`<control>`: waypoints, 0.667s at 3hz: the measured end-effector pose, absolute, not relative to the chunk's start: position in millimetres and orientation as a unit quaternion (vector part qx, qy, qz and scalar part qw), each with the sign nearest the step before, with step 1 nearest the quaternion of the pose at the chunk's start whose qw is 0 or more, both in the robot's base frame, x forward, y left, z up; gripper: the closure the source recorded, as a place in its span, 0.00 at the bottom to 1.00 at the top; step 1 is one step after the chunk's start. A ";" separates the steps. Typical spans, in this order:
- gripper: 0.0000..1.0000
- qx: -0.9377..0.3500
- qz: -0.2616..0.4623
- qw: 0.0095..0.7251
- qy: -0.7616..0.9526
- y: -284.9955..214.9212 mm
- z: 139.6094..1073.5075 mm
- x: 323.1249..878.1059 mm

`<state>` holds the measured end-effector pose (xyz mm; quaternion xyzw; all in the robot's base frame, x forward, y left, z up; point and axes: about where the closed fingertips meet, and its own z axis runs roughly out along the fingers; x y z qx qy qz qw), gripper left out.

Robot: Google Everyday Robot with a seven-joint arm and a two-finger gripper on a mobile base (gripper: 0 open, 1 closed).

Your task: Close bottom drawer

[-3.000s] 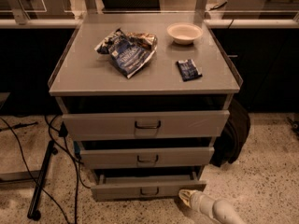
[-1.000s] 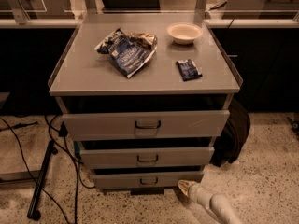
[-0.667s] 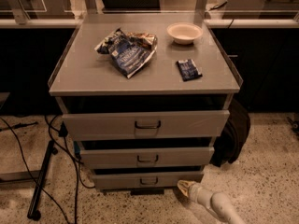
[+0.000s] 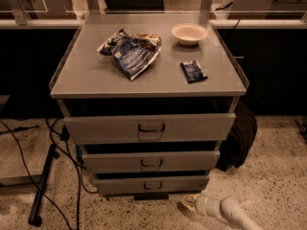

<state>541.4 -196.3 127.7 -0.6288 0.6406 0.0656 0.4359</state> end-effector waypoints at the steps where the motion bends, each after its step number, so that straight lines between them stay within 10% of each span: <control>1: 1.00 -0.641 0.137 0.369 0.659 -191.9 128.9 500.9; 2: 0.84 -0.624 0.157 0.348 0.682 -196.0 124.3 488.6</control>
Offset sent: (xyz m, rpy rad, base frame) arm -0.0405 0.0044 0.0012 -0.0058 0.1906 0.0623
